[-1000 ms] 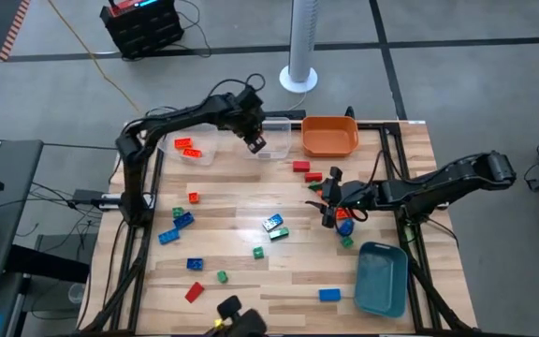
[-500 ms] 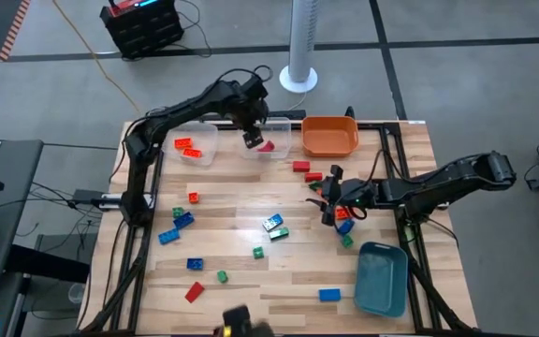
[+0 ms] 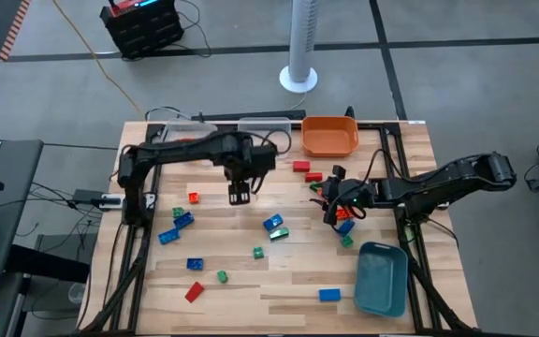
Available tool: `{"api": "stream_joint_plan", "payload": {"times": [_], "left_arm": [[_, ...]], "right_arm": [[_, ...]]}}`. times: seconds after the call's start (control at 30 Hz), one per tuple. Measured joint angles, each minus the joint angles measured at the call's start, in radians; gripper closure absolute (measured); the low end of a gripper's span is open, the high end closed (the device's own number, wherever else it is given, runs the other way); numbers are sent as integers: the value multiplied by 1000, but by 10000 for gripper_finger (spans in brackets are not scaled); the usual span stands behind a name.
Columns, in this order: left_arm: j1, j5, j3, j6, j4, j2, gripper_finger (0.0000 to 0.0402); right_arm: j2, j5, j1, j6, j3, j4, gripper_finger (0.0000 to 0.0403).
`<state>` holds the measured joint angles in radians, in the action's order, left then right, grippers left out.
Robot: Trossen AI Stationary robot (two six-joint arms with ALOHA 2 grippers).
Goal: Sort blocks
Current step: Put the orange game piece into the left transparent bin
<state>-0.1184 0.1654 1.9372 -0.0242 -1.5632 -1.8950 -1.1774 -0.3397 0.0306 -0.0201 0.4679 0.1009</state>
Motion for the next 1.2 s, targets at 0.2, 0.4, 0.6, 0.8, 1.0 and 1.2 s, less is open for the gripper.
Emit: {"api": "stream_joint_plan", "payload": {"times": [0.2,0.4,0.6,0.8,1.0,1.2], "left_arm": [[45,55,-333,-56,40,95,192],[40,43,-654,-68,178,166,192],[17,72,-825,-151,237,243,184],[14,63,-968,-149,341,361,157],[3,78,-1045,-118,445,401,126],[-56,108,-1097,-116,517,390,119]], "right_arm": [[0,0,35,2,0,2,185],[0,0,47,20,0,8,185],[-2,-1,47,30,0,39,185],[-2,-1,47,30,0,39,185],[-2,-1,47,30,0,42,185],[-2,-1,47,30,0,45,185]]}}
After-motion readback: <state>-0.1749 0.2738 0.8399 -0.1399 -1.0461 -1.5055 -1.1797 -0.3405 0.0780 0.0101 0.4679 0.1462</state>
